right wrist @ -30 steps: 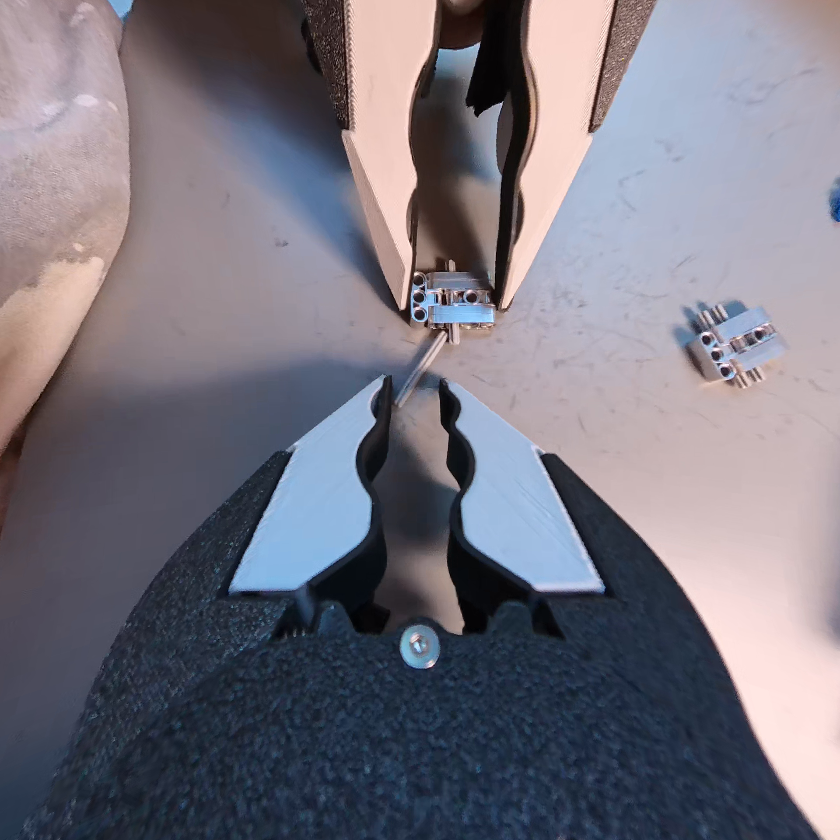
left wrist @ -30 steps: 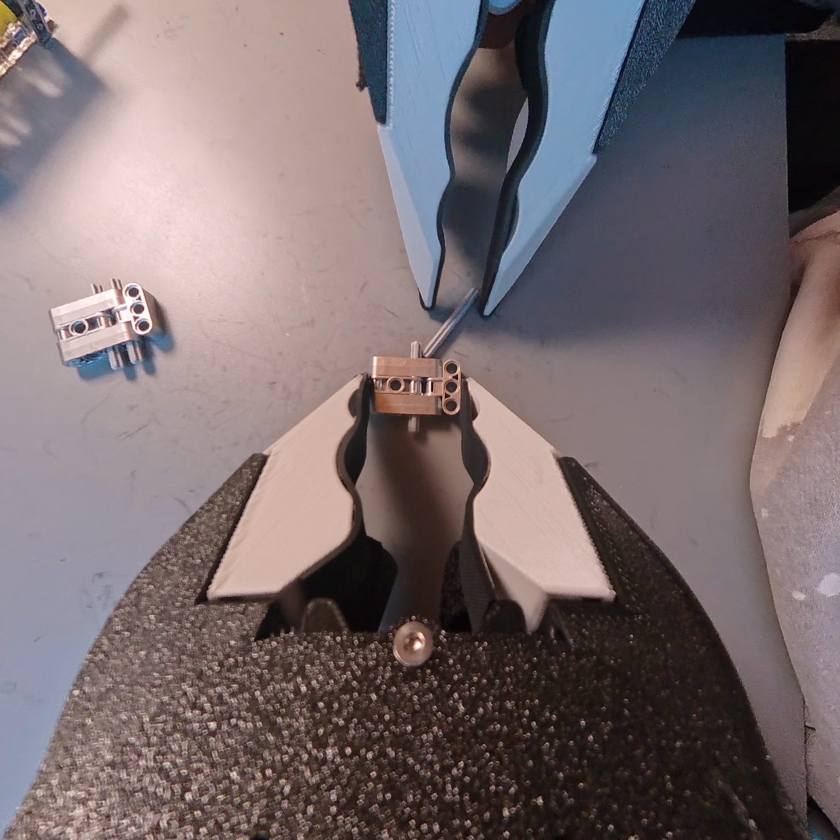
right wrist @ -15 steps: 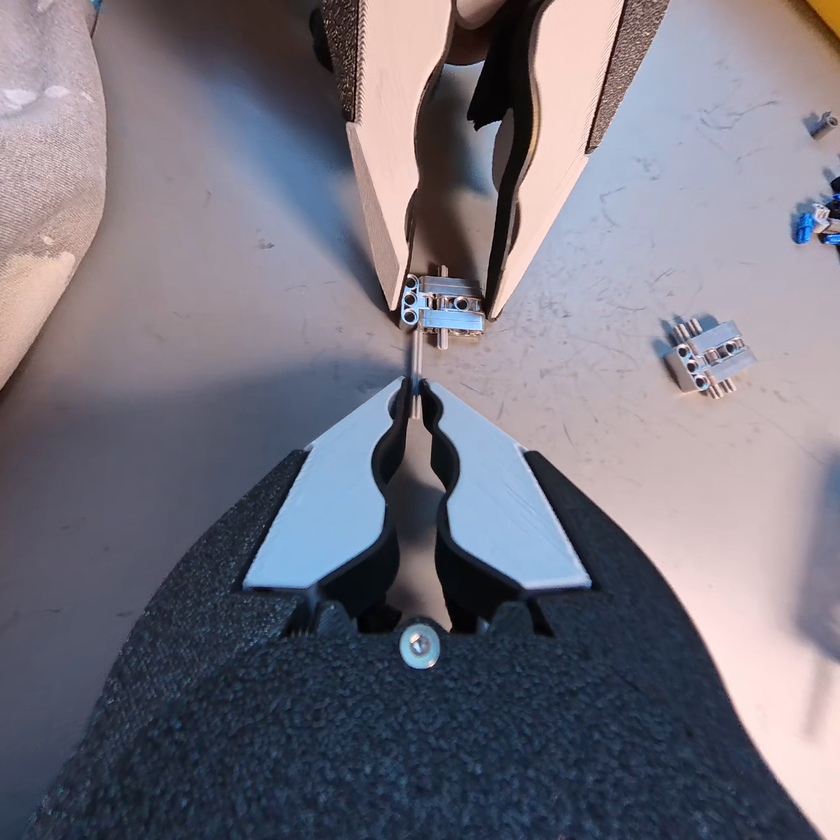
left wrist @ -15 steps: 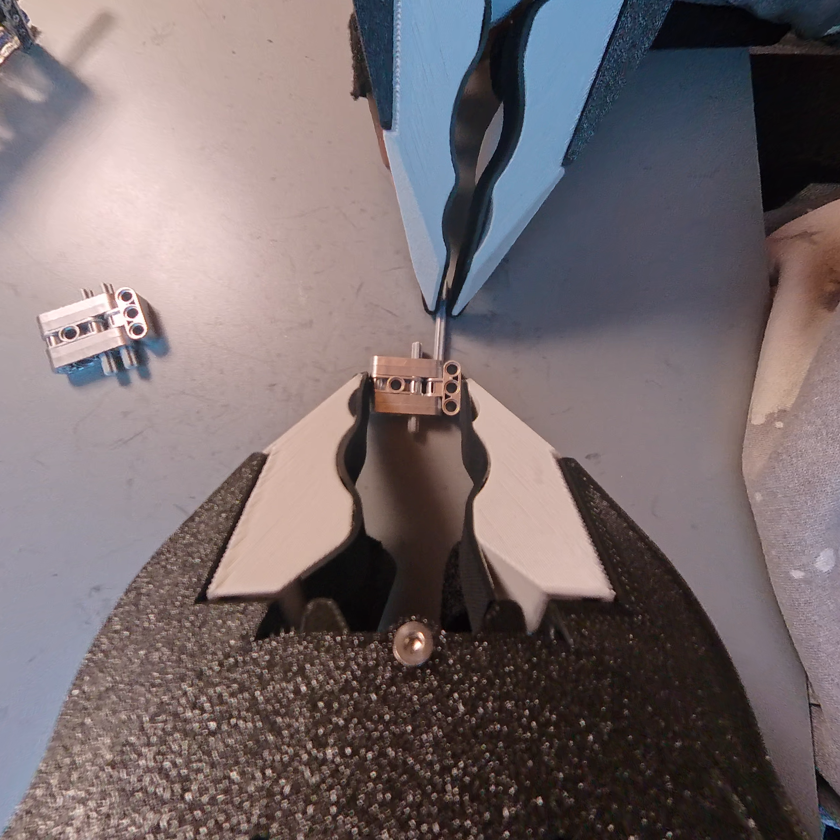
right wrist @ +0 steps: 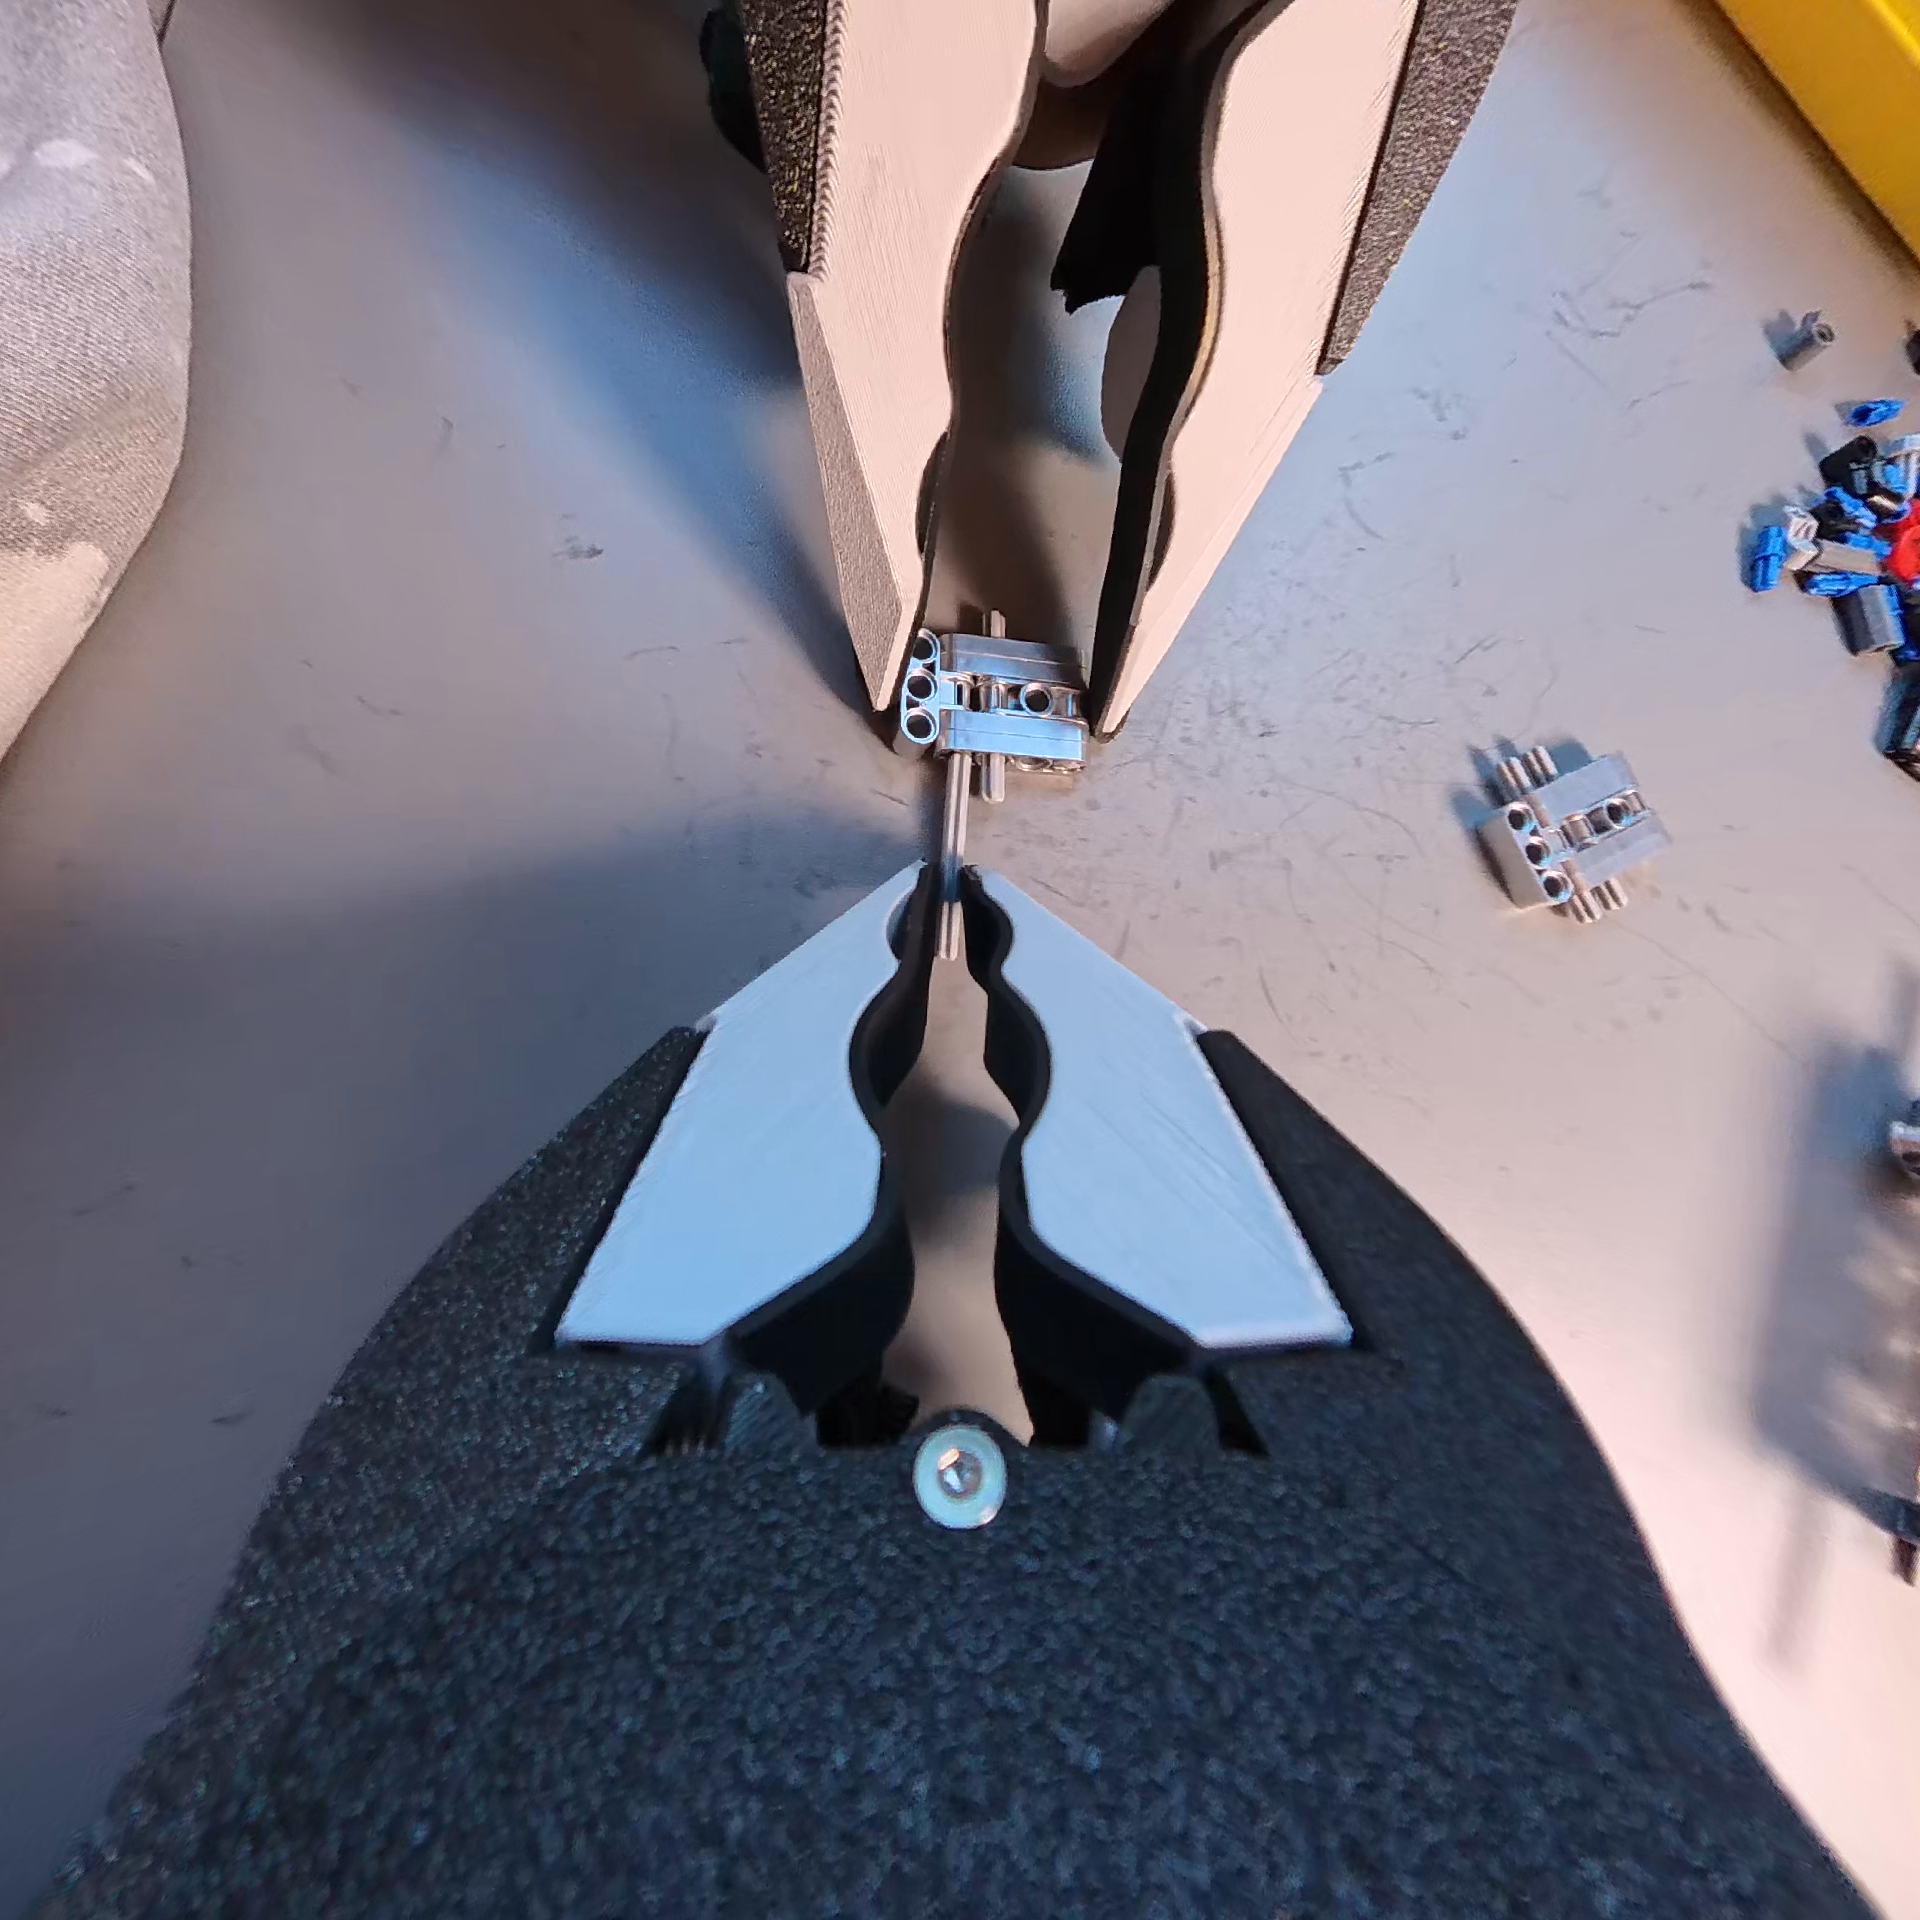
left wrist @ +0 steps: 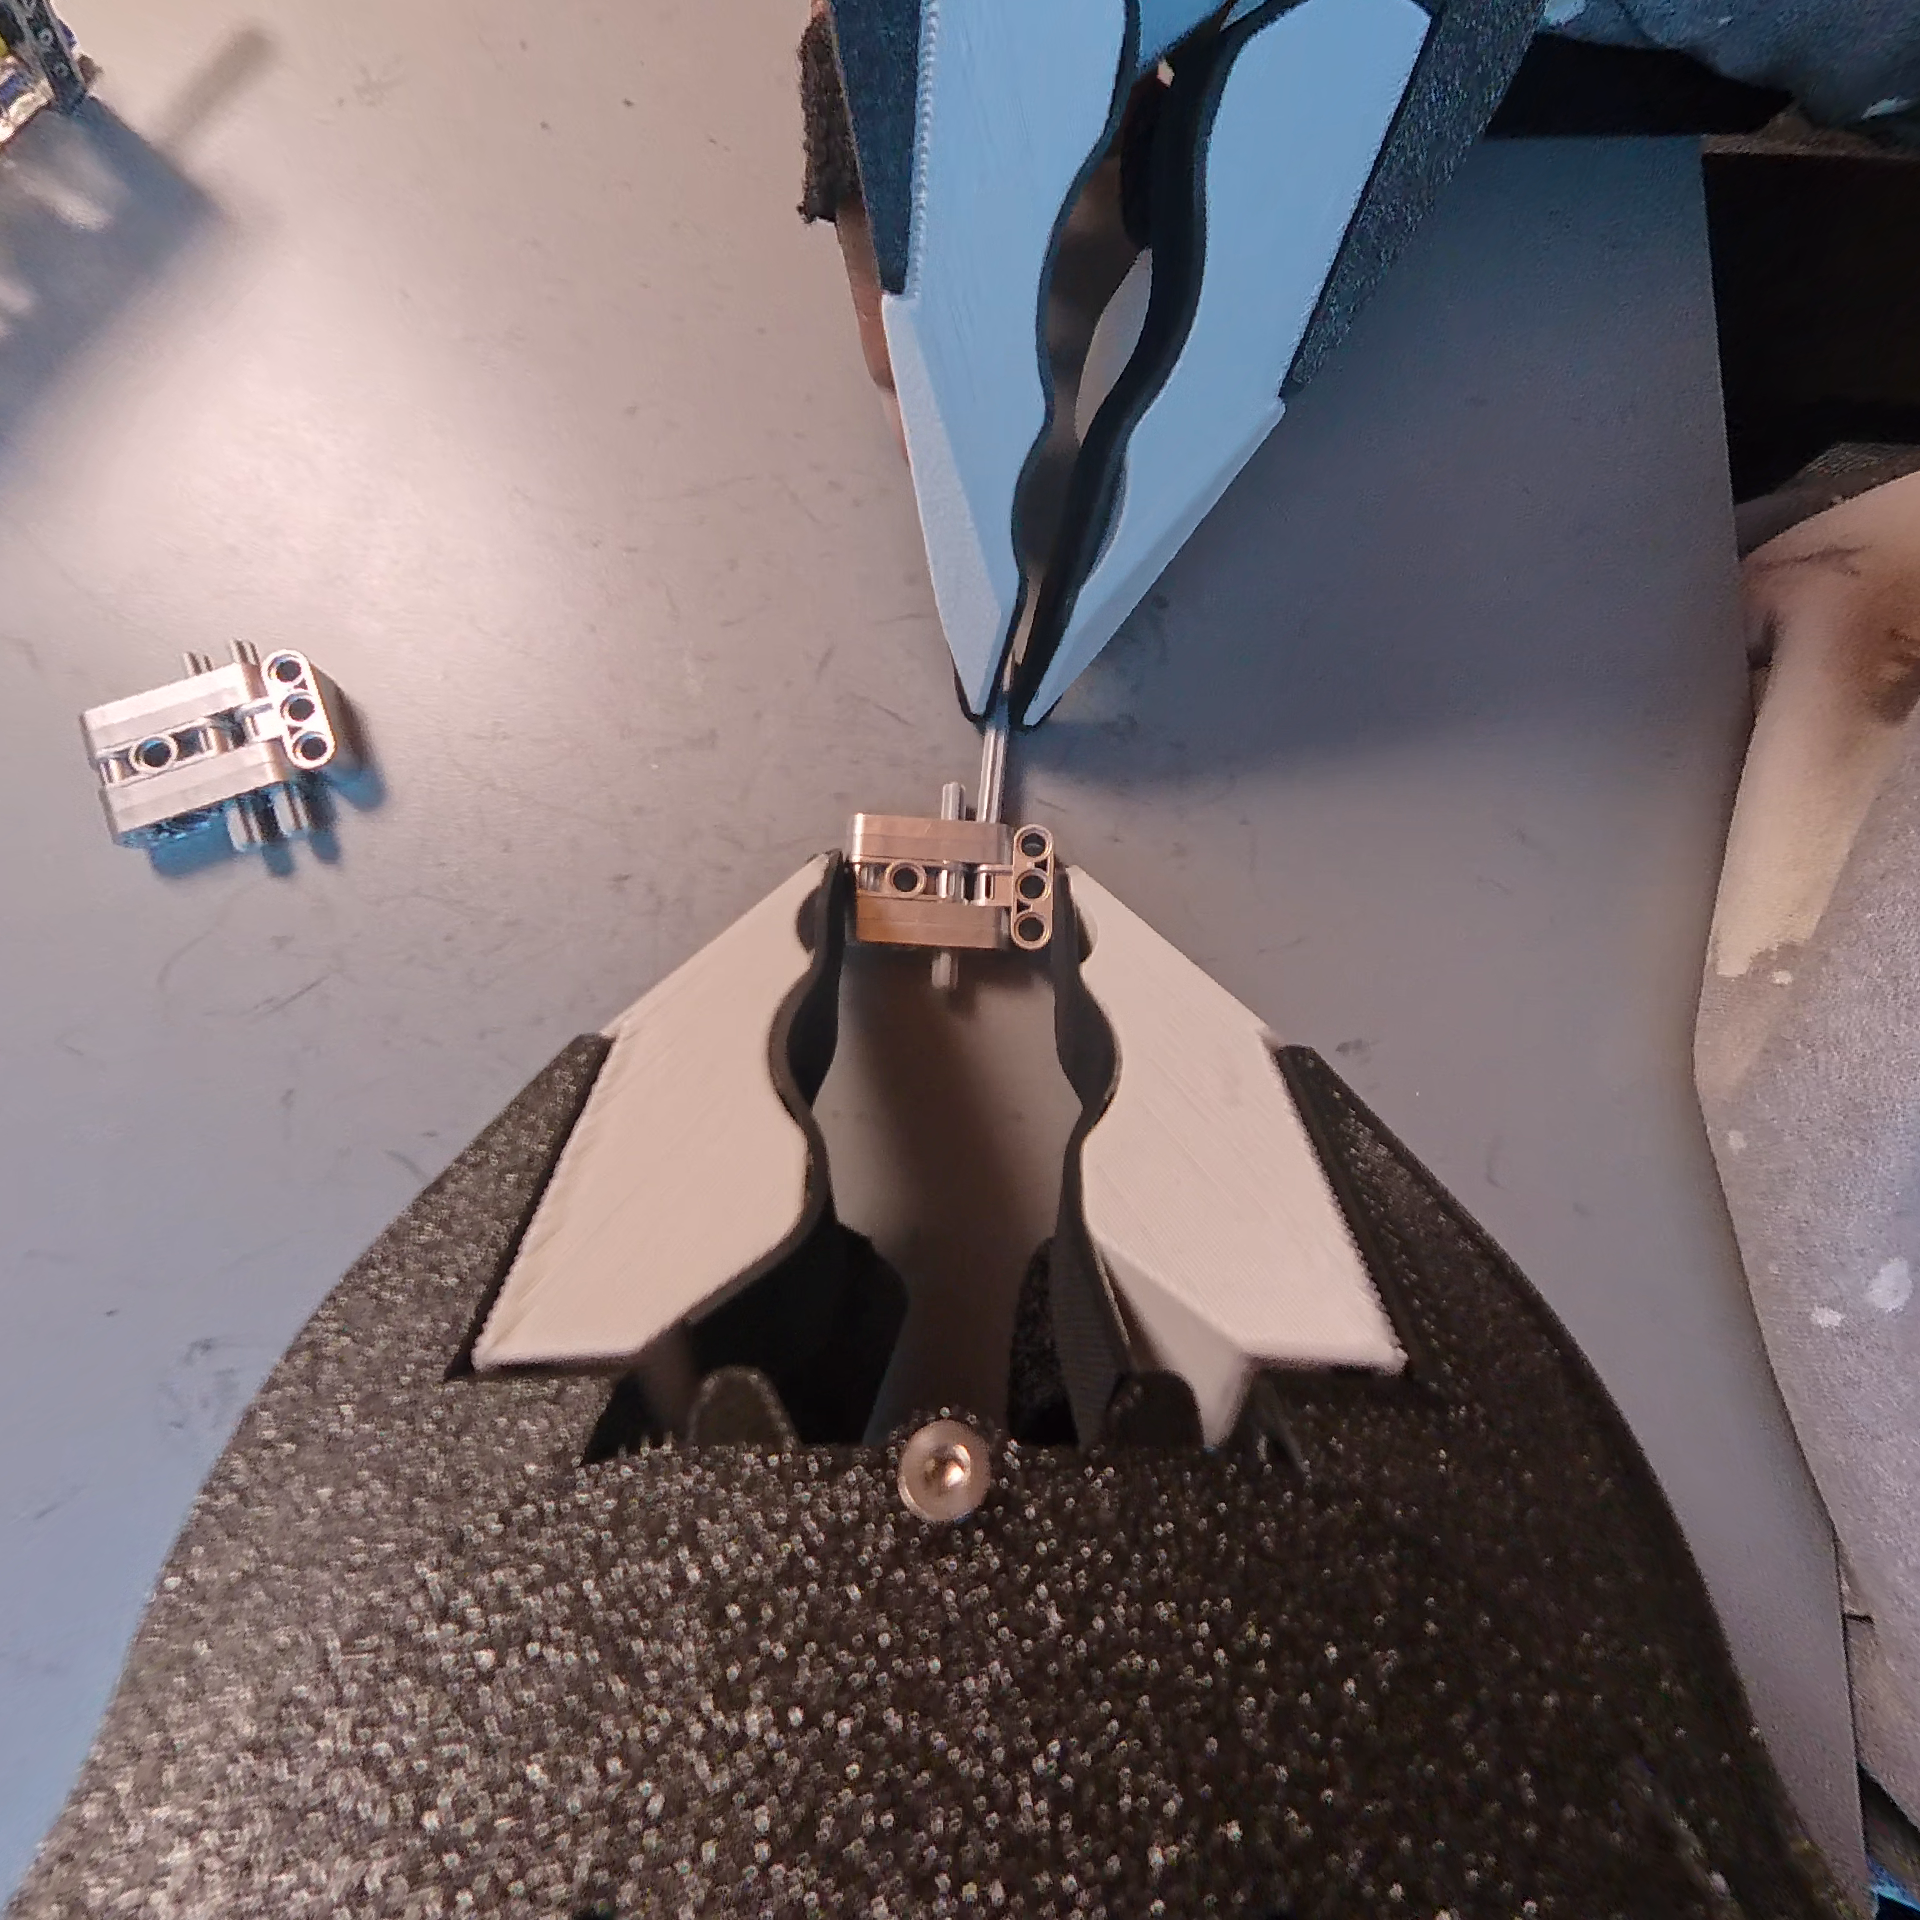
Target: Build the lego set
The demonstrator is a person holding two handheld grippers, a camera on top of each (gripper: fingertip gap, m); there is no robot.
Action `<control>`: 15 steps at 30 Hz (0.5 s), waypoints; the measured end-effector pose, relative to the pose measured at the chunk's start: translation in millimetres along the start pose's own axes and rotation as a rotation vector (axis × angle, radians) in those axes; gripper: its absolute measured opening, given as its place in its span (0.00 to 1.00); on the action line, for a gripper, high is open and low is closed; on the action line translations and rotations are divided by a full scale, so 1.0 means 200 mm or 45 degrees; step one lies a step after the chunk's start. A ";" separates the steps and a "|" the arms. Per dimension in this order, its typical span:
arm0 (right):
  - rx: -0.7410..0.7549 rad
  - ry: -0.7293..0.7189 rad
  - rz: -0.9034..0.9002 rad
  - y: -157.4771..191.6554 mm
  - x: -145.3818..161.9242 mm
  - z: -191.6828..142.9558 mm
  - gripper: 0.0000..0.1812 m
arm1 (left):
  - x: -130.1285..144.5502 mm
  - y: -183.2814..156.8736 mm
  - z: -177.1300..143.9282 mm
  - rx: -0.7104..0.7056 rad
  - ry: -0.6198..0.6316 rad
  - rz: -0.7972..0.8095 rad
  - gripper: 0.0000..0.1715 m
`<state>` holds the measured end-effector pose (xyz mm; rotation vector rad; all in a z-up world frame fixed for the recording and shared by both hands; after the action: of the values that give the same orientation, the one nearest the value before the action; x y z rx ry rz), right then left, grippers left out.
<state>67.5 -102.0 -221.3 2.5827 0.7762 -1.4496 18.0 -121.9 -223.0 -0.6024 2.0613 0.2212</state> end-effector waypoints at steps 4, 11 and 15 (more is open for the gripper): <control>0.000 -0.007 -0.057 0.01 0.00 0.00 0.01 | 0.00 0.00 0.00 0.018 -0.010 -0.024 0.22; 0.036 -0.029 -0.180 0.02 -0.01 0.01 0.01 | 0.00 0.00 0.00 0.024 -0.004 -0.019 0.22; 0.055 -0.045 -0.241 0.03 -0.02 0.03 0.01 | 0.00 0.00 0.00 0.007 0.001 -0.003 0.22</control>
<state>64.4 -110.5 -221.3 2.5672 1.0205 -1.5729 18.0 -121.4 -222.9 -0.6021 2.0612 0.2139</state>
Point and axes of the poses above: each gripper's, where its closed fingertips meet, z out along the fingers, x out of its underside, y = z × x across the jaws, the point moved 2 cm from there along -z, back along the fingers, and after that the axes turned 13 degrees about -y, right-handed, at the moved point
